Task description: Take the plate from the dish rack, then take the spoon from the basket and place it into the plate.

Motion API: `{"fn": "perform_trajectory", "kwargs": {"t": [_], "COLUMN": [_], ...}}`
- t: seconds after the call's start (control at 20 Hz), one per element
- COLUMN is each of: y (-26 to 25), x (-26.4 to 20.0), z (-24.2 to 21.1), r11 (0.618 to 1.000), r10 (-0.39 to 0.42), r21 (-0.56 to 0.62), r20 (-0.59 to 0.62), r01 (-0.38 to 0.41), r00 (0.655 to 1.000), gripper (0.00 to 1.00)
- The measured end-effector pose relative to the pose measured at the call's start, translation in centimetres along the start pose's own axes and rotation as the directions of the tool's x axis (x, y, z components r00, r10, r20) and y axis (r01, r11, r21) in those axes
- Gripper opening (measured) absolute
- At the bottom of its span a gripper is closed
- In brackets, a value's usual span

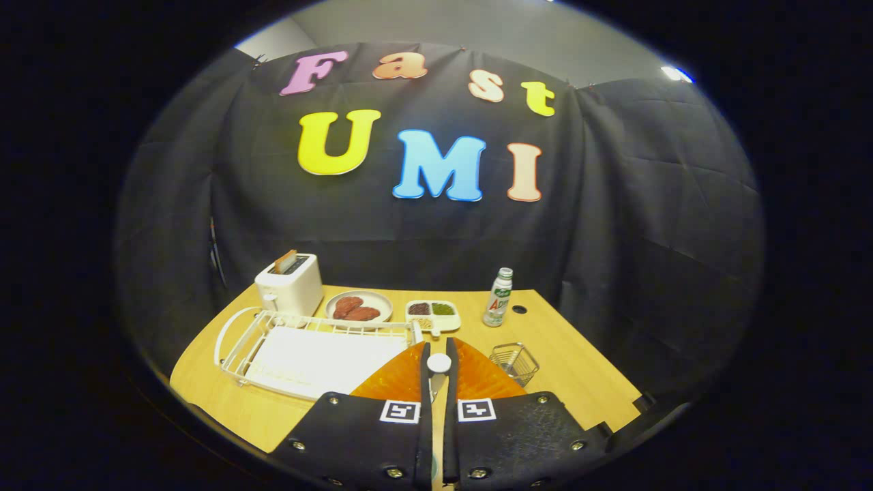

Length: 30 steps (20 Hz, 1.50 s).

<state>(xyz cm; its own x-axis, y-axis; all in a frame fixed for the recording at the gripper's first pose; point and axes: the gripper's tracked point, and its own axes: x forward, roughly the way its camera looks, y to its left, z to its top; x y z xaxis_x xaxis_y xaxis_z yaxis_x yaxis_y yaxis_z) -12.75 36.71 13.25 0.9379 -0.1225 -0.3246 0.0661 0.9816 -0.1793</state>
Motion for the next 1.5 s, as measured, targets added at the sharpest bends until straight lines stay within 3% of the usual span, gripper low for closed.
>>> {"fn": "perform_trajectory", "kwargs": {"t": [0.2, 0.6, 1.15, 1.45, 1.5], "y": [4.2, 9.6, 11.5, 10.8, 10.6], "x": [-2.0, -3.6, -2.4, -1.7, -1.5], "z": [-2.6, -7.2, -12.3, -12.0, -12.0], "r11": [0.994, 0.969, 0.95, 0.948, 0.95], "r10": [0.106, 0.241, 0.308, 0.315, 0.309], "r21": [-0.03, -0.024, 0.012, 0.023, 0.023], "r20": [-0.038, -0.109, -0.202, -0.192, -0.192], "r01": [-0.107, -0.245, -0.312, -0.317, -0.31], "r00": [0.994, 0.964, 0.93, 0.929, 0.932], "gripper": [0.06, 0.06, 0.06, 0.06, 0.11]}}
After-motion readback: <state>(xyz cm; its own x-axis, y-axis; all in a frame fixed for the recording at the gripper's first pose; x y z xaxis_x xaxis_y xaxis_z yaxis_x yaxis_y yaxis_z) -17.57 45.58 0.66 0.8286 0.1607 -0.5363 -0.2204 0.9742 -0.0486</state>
